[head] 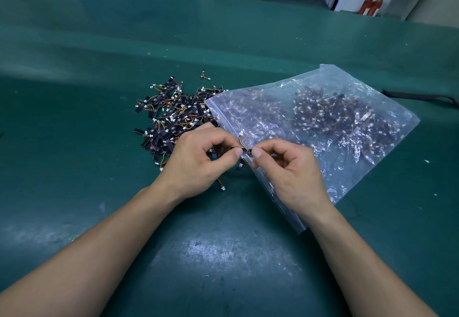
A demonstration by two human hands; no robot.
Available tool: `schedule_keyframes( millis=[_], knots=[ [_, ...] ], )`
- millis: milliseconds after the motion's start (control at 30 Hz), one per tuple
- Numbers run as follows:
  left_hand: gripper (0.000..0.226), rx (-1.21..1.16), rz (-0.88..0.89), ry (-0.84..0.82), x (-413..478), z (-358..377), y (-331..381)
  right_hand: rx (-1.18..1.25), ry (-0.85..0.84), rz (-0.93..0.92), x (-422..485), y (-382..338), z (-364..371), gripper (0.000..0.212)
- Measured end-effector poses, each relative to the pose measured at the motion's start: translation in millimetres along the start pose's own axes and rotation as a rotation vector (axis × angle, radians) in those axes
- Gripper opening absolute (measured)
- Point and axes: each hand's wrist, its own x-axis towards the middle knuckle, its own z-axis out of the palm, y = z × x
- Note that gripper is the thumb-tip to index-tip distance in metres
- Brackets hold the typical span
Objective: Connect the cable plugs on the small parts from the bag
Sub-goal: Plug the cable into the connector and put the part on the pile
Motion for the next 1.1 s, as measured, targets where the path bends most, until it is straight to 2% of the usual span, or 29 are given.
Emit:
schedule_keyframes(
  millis=[233, 400, 867, 1100],
  knots=[
    [0.01, -0.003, -0.019, -0.001, -1.0, -1.3, 0.8, -0.028, 0.019, -0.019, 0.0, 1.1, -0.1, 0.018],
    [0.009, 0.0, -0.015, 0.014, -0.8, -0.3, -0.9, 0.017, 0.024, 0.025, -1.4, 2.1, -0.9, 0.007],
    [0.011, -0.038, -0.021, -0.008, -2.4, -0.6, -0.5, -0.023, 0.011, -0.022, 0.1, 1.5, -2.6, 0.016],
    [0.012, -0.042, -0.068, 0.009, -2.0, 0.6, -2.3, 0.002, 0.024, 0.014, -0.9, 1.7, -3.3, 0.008]
  ],
)
